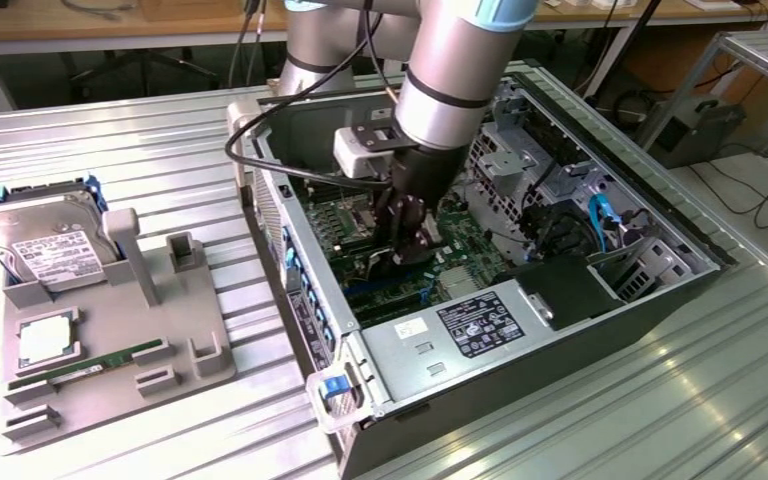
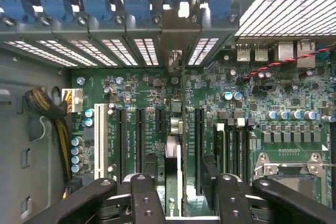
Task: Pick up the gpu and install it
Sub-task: 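Insert the gpu into the slot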
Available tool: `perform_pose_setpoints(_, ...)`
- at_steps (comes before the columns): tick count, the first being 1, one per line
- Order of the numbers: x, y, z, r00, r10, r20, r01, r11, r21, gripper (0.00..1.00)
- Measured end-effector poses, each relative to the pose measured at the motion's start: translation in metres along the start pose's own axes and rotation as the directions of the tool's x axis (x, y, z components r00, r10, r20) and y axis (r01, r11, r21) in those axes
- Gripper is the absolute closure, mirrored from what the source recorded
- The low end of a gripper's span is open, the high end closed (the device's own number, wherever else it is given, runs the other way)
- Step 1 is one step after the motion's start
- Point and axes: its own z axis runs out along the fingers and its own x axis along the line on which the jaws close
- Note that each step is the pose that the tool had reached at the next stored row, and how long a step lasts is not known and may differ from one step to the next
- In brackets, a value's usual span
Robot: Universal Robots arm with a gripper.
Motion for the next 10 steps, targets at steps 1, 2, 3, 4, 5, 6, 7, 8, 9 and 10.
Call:
perform_pose_setpoints(1,0.000,0.0003,-0.0028,1.0000,0.000,-0.0001,0.000,1.0000,0.0000,0.54)
perform_pose_setpoints(2,0.000,0.0008,-0.0073,1.0000,0.000,0.0000,0.000,1.0000,0.0000,0.54)
perform_pose_setpoints(3,0.000,0.0011,-0.0100,1.0000,0.000,-0.0001,0.000,1.0000,0.0000,0.54)
perform_pose_setpoints(4,0.000,0.0014,-0.0134,1.0000,0.000,0.0000,0.000,1.0000,0.0000,0.54)
perform_pose_setpoints(5,0.000,0.0017,-0.0154,1.0000,0.000,0.0000,0.000,1.0000,0.0000,0.54)
perform_pose_setpoints(6,0.000,0.0019,-0.0168,1.0000,0.000,-0.0001,0.000,1.0000,-0.0001,0.54)
perform_pose_setpoints(7,0.000,0.0025,-0.0186,1.0000,0.000,0.0001,0.000,1.0000,0.0000,0.56)
perform_pose_setpoints(8,0.000,0.0031,-0.0202,1.0000,0.000,-0.0002,0.000,1.0000,-0.0001,0.62)
perform_pose_setpoints(9,0.000,0.0034,-0.0212,1.0000,0.000,-0.0004,0.000,1.0000,-0.0001,0.62)
perform_pose_setpoints(10,0.000,0.0039,-0.0223,1.0000,0.000,-0.0008,0.000,1.0000,-0.0001,0.69)
